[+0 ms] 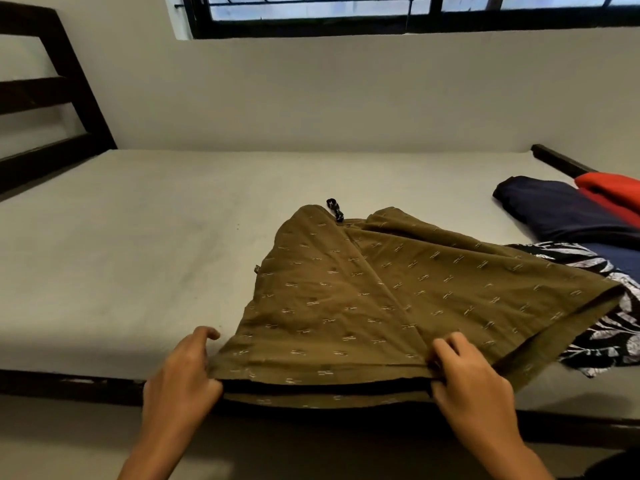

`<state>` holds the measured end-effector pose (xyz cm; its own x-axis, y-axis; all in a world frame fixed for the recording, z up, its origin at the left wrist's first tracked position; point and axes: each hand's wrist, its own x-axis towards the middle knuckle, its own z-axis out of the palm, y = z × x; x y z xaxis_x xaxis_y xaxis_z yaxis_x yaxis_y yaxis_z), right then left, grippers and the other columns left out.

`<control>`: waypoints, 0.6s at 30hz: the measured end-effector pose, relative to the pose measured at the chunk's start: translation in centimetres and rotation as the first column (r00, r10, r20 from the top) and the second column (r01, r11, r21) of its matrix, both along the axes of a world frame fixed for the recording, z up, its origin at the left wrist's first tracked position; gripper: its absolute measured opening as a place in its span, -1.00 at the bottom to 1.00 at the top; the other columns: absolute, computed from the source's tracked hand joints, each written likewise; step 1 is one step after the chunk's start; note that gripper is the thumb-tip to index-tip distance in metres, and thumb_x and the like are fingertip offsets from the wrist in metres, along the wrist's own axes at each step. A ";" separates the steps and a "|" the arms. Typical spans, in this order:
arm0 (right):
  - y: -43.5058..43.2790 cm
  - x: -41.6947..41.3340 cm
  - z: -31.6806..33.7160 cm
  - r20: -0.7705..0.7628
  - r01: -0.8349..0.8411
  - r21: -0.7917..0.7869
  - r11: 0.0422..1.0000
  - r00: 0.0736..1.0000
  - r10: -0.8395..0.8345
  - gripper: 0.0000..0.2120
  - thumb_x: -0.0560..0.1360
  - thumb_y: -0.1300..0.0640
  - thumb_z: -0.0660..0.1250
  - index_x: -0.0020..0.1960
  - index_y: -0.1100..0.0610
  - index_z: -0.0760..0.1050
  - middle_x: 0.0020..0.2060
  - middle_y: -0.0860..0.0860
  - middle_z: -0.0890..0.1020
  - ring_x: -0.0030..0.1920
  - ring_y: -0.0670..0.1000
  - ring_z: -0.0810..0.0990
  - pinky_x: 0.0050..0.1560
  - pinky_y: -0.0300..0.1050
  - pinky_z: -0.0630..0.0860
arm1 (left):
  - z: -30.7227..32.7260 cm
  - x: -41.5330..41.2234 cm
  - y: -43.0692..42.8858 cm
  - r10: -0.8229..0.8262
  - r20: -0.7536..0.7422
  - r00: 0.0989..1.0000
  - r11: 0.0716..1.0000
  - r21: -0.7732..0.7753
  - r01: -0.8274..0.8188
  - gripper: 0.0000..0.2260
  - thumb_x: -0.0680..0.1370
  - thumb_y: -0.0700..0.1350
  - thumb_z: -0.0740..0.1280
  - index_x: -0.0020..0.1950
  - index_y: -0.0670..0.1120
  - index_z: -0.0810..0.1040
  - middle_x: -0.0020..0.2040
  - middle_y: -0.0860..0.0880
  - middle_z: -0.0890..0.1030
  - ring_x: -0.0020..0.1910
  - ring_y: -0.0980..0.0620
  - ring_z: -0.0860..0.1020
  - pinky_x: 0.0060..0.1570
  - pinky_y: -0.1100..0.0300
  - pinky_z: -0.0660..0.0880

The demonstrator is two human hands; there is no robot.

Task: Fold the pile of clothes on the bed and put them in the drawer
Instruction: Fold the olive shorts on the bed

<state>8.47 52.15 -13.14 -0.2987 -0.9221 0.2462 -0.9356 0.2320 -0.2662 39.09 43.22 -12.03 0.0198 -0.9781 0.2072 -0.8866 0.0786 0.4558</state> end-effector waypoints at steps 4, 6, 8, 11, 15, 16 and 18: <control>0.2 0.8 -1.7 -0.110 -0.138 0.153 0.978 0.982 0.156 -0.44 -0.18 0.25 0.66 -0.21 0.09 0.59 -0.27 -0.01 0.57 -0.49 -0.09 0.50 -0.65 -0.42 0.19 | -1.6 1.1 1.1 0.021 0.032 0.999 0.987 0.161 -0.026 -0.42 0.42 -0.29 0.36 0.37 0.05 0.30 -0.01 0.05 0.49 -0.10 0.09 0.47 -0.20 0.20 0.47; 0.2 1.5 -1.3 -0.147 -0.179 0.238 0.955 0.965 0.217 -0.39 -0.16 0.17 0.68 -0.13 0.04 0.61 -0.18 0.01 0.60 -0.46 -0.10 0.54 -0.61 -0.46 0.09 | -2.5 2.0 1.2 -0.055 0.101 0.993 0.951 0.309 0.021 -0.41 0.49 -0.18 0.33 0.44 0.11 0.17 0.19 0.02 0.50 0.08 0.06 0.50 0.04 0.16 0.49; 0.0 1.4 -0.6 -0.080 -0.228 0.290 0.929 0.962 0.261 -0.57 0.31 0.10 0.52 0.14 -0.01 0.49 0.07 -0.04 0.48 -0.13 -0.11 0.57 -0.47 -0.38 0.20 | -2.4 2.9 1.0 -0.154 0.042 0.987 0.844 0.525 0.110 -0.37 0.50 0.02 0.36 0.47 0.10 0.11 0.29 0.01 0.47 0.20 0.06 0.48 0.16 0.21 0.46; -1.0 0.3 0.7 0.032 -0.315 0.308 0.898 0.947 0.321 -0.65 0.52 -0.16 0.24 0.26 -0.08 0.37 0.06 -0.18 0.36 0.07 -0.15 0.46 -0.13 -0.31 0.35 | -1.2 3.4 -0.1 -0.197 -0.128 0.972 0.709 0.666 0.232 -0.23 0.36 0.11 0.46 0.46 0.05 0.15 0.15 0.06 0.48 0.06 0.15 0.49 -0.03 0.38 0.42; -3.8 -0.6 4.4 0.068 -0.283 0.167 0.945 0.959 0.275 -0.67 0.49 -0.25 0.19 0.14 -0.10 0.44 -0.05 -0.21 0.42 -0.04 -0.22 0.43 -0.12 -0.37 0.41 | 2.5 0.6 -3.3 -0.197 -0.190 0.962 0.866 0.426 0.262 -0.41 0.42 -0.03 0.45 0.39 0.00 0.31 0.20 -0.04 0.50 0.04 0.06 0.48 0.04 0.21 0.46; -5.0 -1.1 5.2 0.058 -0.267 0.130 0.955 0.963 0.262 -0.67 0.50 -0.24 0.19 0.14 -0.09 0.46 -0.03 -0.19 0.45 -0.02 -0.20 0.44 -0.06 -0.33 0.44 | 3.7 -0.7 -4.5 -0.202 -0.204 0.958 0.901 0.345 0.263 -0.48 0.44 -0.03 0.43 0.36 -0.01 0.35 0.18 -0.02 0.51 0.03 0.06 0.49 0.03 0.20 0.46; -7.8 -2.2 6.4 0.027 -0.249 0.079 0.965 0.968 0.248 -0.67 0.51 -0.21 0.20 0.14 -0.05 0.48 0.01 -0.15 0.50 0.03 -0.16 0.45 0.01 -0.25 0.47 | 6.1 -3.6 -6.9 -0.227 -0.259 0.939 0.933 0.220 0.286 -0.60 0.49 -0.01 0.38 0.30 -0.04 0.42 0.10 0.01 0.52 0.02 0.05 0.50 0.00 0.22 0.45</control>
<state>6.31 44.33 -6.75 -0.0610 -0.9844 0.1649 -0.9621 0.0140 -0.2723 35.48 36.34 -5.94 -0.2214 -0.9749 -0.0250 -0.7224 0.1467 0.6757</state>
